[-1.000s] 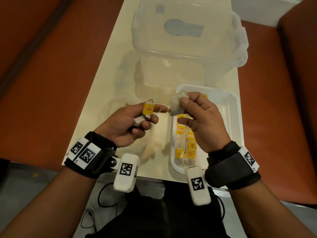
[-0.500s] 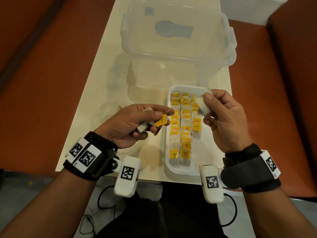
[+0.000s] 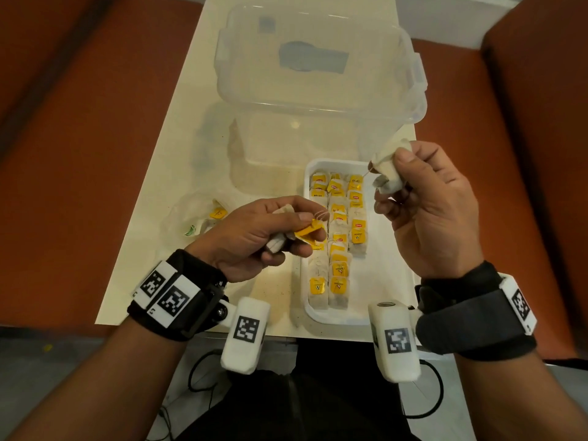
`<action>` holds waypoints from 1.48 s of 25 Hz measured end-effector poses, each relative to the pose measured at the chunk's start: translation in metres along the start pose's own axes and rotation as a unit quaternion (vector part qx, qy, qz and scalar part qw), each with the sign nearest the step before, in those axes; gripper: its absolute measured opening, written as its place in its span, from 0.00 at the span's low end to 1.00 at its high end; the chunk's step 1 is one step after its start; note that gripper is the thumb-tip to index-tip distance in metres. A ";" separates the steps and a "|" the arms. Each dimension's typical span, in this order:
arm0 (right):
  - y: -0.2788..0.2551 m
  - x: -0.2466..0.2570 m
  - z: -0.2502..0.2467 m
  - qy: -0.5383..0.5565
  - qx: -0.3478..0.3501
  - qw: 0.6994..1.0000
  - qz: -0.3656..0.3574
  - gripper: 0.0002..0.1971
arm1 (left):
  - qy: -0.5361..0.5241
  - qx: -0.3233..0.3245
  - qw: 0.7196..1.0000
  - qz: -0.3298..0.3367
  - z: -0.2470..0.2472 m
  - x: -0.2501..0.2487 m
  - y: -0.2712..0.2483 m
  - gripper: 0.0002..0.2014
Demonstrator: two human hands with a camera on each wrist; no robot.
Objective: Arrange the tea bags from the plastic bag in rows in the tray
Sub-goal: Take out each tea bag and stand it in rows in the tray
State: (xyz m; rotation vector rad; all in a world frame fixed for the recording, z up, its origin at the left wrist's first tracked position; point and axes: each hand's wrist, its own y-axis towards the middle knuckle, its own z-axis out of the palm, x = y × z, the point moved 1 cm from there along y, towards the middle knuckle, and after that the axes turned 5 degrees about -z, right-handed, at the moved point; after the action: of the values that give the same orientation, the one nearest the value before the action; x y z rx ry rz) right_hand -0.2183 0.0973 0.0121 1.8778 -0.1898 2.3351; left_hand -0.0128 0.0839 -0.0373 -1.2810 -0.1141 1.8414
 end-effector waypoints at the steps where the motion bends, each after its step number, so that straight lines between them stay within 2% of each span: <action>1: 0.000 -0.001 -0.002 0.001 -0.009 1.000 0.001 0.04 | -0.015 -0.018 1.000 0.010 0.000 -0.001 0.000 0.05; 3: 0.000 -0.002 -0.005 0.007 -0.026 1.000 0.005 0.04 | -0.035 -0.046 0.998 0.033 0.000 -0.002 0.001 0.02; 6: -0.003 -0.006 -0.013 0.017 -0.056 0.998 0.020 0.04 | -0.055 -0.057 0.995 0.062 0.001 -0.005 0.001 0.08; 9: -0.007 -0.015 -0.021 -0.070 -0.065 0.995 0.031 0.03 | -0.047 -0.035 0.995 0.086 0.002 -0.007 0.002 0.14; 12: -0.015 -0.031 -0.020 -0.145 -0.038 0.986 0.077 0.01 | 0.001 -0.021 0.994 0.109 0.008 -0.007 0.006 0.16; 16: -0.025 -0.044 -0.010 -0.094 -0.005 0.981 0.167 0.05 | 0.118 -0.041 0.978 0.169 0.017 -0.004 0.012 0.16; 18: -0.026 -0.044 -0.008 -0.065 0.005 0.982 0.177 0.07 | 0.139 -0.063 0.972 0.181 0.019 -0.003 0.015 0.14; 22: -0.021 -0.046 -0.012 -0.071 -0.007 0.987 0.144 0.04 | 0.051 -0.104 0.982 0.151 0.021 -0.006 0.017 0.09; 26: -0.021 -0.049 -0.011 -0.100 0.019 0.988 0.120 0.04 | 0.025 -0.145 0.982 0.114 0.024 -0.003 0.023 0.08; 30: -0.020 -0.053 -0.015 -0.100 0.034 0.985 0.134 0.07 | 0.085 -0.182 0.972 0.121 0.026 0.001 0.031 0.09; 34: -0.012 -0.055 -0.029 -0.144 0.054 0.975 0.163 0.04 | 0.102 -0.161 0.976 0.106 0.025 0.004 0.035 0.14; 37: -0.003 -0.053 -0.054 -0.187 0.007 0.966 0.178 0.04 | 0.064 -0.184 0.976 0.095 0.018 0.005 0.035 0.11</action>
State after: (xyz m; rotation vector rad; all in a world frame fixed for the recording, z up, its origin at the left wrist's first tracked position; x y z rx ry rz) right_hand -0.2582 0.1085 -0.0516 2.4547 -0.5964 2.1483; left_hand -0.0484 0.0726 -0.0502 -1.7151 -0.2814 1.9535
